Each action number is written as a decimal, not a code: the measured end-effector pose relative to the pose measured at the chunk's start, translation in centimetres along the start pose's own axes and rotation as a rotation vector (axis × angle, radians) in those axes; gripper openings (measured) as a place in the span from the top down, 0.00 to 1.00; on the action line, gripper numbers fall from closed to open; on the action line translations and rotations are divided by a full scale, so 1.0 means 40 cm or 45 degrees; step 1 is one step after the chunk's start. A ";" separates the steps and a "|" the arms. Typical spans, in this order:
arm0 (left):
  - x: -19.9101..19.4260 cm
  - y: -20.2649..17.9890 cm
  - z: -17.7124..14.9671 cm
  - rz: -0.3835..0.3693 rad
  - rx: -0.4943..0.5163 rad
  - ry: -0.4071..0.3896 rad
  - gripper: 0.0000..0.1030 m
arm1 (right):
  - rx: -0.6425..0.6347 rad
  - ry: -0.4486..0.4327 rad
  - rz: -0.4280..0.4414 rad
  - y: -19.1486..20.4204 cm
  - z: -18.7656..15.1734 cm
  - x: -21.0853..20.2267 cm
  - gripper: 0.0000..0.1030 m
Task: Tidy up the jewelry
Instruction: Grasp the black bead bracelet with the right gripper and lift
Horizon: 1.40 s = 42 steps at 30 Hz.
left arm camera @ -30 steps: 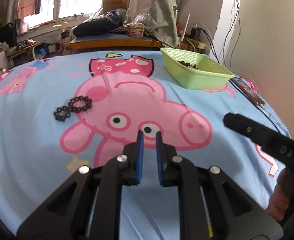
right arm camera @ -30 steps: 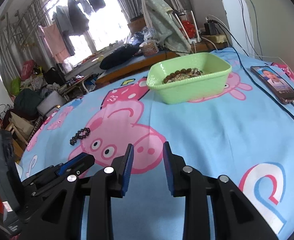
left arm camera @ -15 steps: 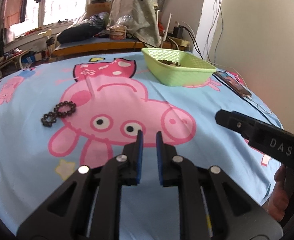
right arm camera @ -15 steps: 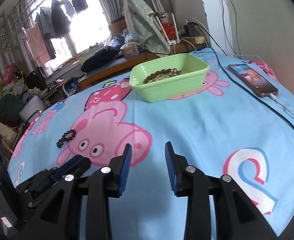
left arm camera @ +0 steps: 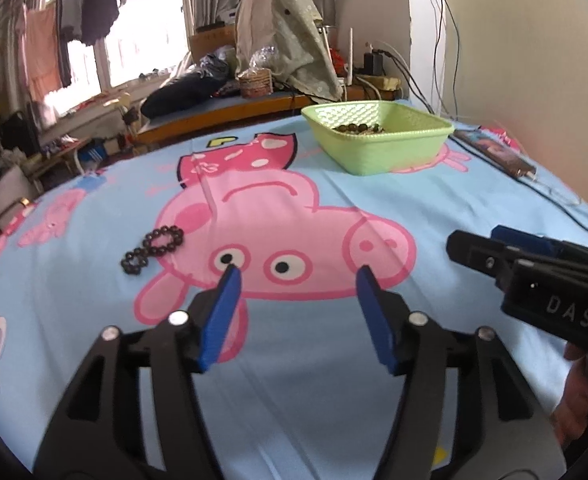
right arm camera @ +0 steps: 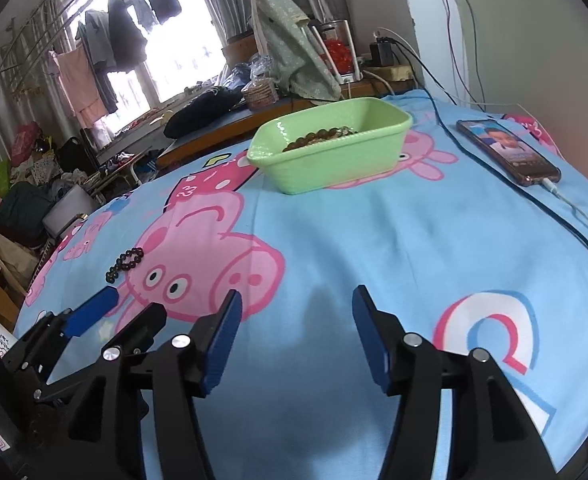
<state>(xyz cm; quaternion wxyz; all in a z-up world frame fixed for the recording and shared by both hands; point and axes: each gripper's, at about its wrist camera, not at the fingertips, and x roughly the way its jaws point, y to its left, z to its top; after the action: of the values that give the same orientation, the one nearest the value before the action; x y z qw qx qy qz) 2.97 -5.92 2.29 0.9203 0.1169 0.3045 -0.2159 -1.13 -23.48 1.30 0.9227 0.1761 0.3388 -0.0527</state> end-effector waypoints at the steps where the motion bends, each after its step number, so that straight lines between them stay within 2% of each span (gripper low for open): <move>1: 0.000 -0.006 0.000 0.003 -0.001 0.006 0.40 | 0.003 -0.002 0.002 -0.008 -0.002 -0.001 0.71; 5: 0.001 -0.038 0.005 0.005 0.001 0.027 0.33 | 0.017 0.010 -0.001 -0.036 -0.006 -0.002 0.54; 6: 0.000 -0.047 0.006 0.011 0.004 0.032 0.29 | 0.027 0.018 0.013 -0.045 -0.008 -0.001 0.52; 7: 0.000 -0.056 0.007 0.030 0.004 0.036 0.20 | 0.035 0.030 0.029 -0.051 -0.009 0.001 0.52; 9: -0.007 -0.072 0.006 0.055 0.018 0.025 0.16 | 0.089 0.086 0.093 -0.077 -0.010 0.017 0.50; 10: -0.007 -0.075 0.007 0.052 0.022 0.023 0.15 | 0.105 0.064 0.125 -0.083 -0.011 0.011 0.50; 17: -0.001 -0.083 0.001 0.043 0.012 0.067 0.14 | 0.072 0.035 0.205 -0.086 -0.024 0.003 0.43; 22: 0.000 -0.061 0.001 0.027 -0.049 0.073 0.14 | 0.093 0.066 0.231 -0.087 -0.013 0.008 0.38; 26: 0.001 -0.009 0.001 0.013 -0.113 0.077 0.14 | 0.092 0.094 0.195 -0.074 -0.003 0.010 0.38; 28: -0.012 0.040 0.003 0.054 -0.135 0.037 0.14 | 0.097 0.099 0.198 -0.061 0.000 0.012 0.41; 31: -0.041 0.168 -0.004 0.138 -0.244 -0.021 0.18 | -0.048 0.112 0.215 0.010 0.017 0.026 0.50; 32: -0.049 0.222 -0.013 0.169 -0.304 -0.028 0.21 | -0.113 0.120 0.232 0.043 0.024 0.032 0.56; 34: -0.059 0.317 -0.033 0.217 -0.423 -0.022 0.37 | -0.256 0.171 0.304 0.122 0.044 0.060 0.70; 36: -0.069 0.394 -0.054 0.235 -0.537 -0.023 0.47 | -0.372 0.217 0.377 0.197 0.065 0.092 0.90; 38: -0.078 0.437 -0.076 0.232 -0.625 -0.046 0.49 | -0.488 0.242 0.427 0.278 0.086 0.132 1.00; 40: -0.083 0.447 -0.089 0.190 -0.664 -0.065 0.52 | -0.559 0.273 0.458 0.353 0.106 0.183 1.00; 42: -0.090 0.435 -0.088 0.171 -0.639 -0.090 0.52 | -0.559 0.313 0.478 0.400 0.124 0.233 1.00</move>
<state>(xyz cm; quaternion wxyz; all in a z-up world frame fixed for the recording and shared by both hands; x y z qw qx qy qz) 6.75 11.78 3.17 0.9429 -0.1027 0.3077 -0.0761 12.47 -10.15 3.45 0.8845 0.0372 0.4126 0.2147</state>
